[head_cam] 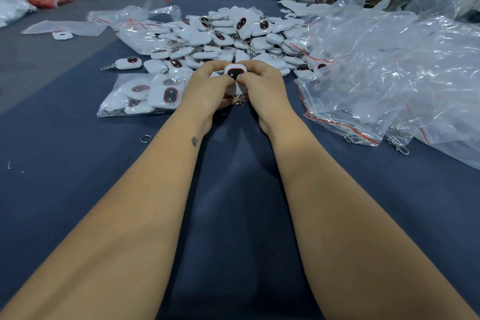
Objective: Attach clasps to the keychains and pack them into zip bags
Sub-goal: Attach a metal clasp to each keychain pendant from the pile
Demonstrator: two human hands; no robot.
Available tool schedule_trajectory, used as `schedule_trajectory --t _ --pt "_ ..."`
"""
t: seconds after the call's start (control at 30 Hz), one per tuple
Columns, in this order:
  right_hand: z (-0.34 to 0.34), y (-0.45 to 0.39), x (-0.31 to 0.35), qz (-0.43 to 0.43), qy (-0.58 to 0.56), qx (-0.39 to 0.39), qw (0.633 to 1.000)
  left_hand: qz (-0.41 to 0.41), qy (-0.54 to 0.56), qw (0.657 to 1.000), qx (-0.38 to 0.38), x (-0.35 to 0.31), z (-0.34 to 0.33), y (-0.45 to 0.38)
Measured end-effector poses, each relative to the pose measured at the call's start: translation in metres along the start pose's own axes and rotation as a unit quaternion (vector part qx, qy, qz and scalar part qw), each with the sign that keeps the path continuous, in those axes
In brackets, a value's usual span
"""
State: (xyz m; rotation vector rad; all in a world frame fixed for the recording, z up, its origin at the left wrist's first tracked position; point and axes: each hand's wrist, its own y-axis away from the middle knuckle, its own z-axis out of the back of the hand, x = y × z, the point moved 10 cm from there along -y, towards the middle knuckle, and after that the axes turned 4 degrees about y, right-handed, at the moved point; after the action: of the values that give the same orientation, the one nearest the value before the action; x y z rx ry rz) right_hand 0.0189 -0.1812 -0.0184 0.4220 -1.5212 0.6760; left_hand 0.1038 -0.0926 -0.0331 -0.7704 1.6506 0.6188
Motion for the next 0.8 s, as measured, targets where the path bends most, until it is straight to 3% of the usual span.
schedule_trajectory --t 0.8 --pt "-0.0008 0.0015 0.0028 0.008 0.025 0.007 1.0 0.012 0.003 1.0 -0.004 -0.0012 -0.0004 0.0028"
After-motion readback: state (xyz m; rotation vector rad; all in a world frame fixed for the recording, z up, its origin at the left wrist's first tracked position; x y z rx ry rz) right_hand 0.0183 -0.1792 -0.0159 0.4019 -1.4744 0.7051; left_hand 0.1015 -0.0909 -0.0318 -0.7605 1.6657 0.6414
